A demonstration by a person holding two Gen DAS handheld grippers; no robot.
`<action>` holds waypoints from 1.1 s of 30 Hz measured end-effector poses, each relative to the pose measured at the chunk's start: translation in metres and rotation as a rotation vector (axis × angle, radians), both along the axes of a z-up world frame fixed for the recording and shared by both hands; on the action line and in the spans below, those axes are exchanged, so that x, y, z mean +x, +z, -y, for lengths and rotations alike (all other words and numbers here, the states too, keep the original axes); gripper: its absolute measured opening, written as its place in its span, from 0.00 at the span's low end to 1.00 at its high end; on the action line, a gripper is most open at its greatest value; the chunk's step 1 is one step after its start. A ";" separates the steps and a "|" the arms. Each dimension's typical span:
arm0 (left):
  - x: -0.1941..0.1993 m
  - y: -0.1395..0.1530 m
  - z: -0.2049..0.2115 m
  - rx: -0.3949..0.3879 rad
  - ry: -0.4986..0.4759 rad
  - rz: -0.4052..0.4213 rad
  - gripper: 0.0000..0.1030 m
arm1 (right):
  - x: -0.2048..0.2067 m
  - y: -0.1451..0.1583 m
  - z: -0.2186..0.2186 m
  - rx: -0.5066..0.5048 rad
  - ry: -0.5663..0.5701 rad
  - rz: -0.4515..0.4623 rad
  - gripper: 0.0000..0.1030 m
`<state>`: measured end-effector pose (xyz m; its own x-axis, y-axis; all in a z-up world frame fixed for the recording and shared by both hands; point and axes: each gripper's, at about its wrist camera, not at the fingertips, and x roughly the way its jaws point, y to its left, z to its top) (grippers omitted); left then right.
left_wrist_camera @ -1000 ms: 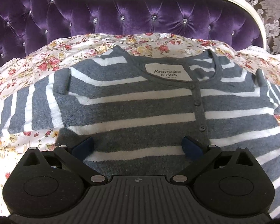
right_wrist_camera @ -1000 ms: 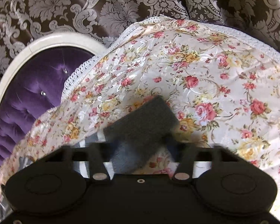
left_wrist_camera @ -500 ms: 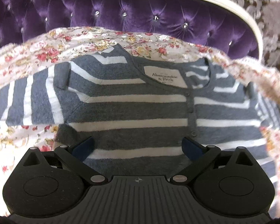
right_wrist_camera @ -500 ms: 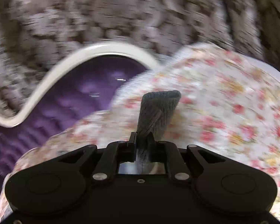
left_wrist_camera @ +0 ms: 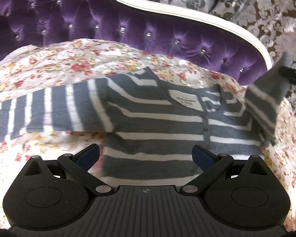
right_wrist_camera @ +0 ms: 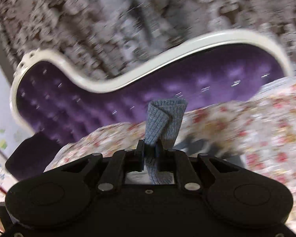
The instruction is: Fold small clothes
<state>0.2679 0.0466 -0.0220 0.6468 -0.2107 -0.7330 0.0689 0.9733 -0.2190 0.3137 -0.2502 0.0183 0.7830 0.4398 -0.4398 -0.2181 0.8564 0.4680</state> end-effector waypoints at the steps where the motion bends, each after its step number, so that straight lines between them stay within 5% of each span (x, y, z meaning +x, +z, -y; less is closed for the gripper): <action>1: -0.001 0.000 -0.005 -0.002 0.008 -0.001 0.98 | 0.003 -0.003 -0.011 0.002 0.019 -0.006 0.18; 10: -0.003 -0.002 -0.032 -0.026 0.050 0.004 0.98 | 0.014 -0.057 -0.090 0.003 0.141 -0.073 0.20; 15: -0.001 -0.002 -0.033 -0.032 0.036 0.011 0.98 | 0.009 -0.074 -0.103 -0.015 0.190 -0.078 0.36; 17: 0.001 0.001 -0.031 -0.031 0.025 0.017 0.98 | 0.004 -0.075 -0.095 -0.016 0.183 -0.065 0.61; 27: 0.020 0.006 -0.004 -0.030 -0.034 0.030 0.98 | -0.009 -0.075 -0.017 -0.054 -0.027 -0.031 0.72; 33: 0.030 -0.013 0.011 -0.033 -0.067 -0.030 0.97 | -0.010 -0.090 0.022 -0.057 -0.121 -0.043 0.76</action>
